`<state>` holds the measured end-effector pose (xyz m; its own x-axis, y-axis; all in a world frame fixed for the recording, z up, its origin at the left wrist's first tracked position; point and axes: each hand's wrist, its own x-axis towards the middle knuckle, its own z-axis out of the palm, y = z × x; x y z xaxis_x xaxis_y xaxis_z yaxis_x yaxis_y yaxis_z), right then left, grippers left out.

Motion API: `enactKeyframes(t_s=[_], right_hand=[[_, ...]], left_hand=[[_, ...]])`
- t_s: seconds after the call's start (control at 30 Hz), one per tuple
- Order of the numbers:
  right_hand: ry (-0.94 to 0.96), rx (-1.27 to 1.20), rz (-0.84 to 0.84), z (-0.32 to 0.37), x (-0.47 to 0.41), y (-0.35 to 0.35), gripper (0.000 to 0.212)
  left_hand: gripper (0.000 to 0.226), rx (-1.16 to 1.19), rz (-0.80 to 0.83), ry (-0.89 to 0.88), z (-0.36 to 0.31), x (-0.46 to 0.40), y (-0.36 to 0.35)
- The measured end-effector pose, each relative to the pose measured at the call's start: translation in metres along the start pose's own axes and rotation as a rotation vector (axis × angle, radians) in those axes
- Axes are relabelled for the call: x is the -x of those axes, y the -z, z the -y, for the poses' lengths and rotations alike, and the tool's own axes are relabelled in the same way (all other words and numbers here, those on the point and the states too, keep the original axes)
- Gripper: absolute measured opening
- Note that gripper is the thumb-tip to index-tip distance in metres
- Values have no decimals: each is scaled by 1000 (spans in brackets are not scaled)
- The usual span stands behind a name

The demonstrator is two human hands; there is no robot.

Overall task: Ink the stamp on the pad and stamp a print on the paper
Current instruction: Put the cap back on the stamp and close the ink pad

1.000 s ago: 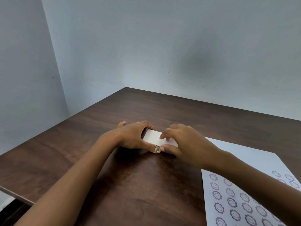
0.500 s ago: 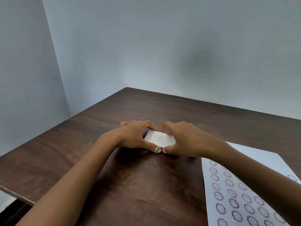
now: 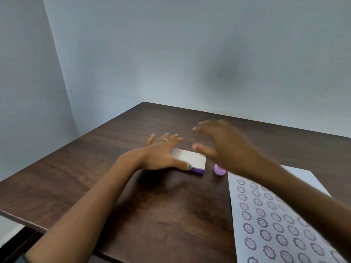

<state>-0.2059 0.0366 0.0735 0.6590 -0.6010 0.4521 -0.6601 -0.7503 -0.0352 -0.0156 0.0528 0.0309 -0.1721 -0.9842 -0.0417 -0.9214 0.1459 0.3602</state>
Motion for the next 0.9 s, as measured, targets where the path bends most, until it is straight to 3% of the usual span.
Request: enactKeyframes(t_s=[0.07, 0.13, 0.37, 0.53, 0.9], right_hand=[[-99, -120, -137, -15, 9, 19, 37], [-194, -163, -138, -29, 26, 26, 35], [-507, -129, 184, -50, 98, -16, 54], [-495, -65, 256, -52, 106, -31, 59], [-493, -48, 214, -78, 88, -42, 61]], left_hand=[[81, 14, -77, -32, -7, 0, -1], [75, -18, -158, -81, -17, 2, -7], [69, -124, -258, -226, -47, 18, -48], [68, -138, -188, -175, -49, 16, -59], [73, -117, -188, -163, -45, -10, -56]])
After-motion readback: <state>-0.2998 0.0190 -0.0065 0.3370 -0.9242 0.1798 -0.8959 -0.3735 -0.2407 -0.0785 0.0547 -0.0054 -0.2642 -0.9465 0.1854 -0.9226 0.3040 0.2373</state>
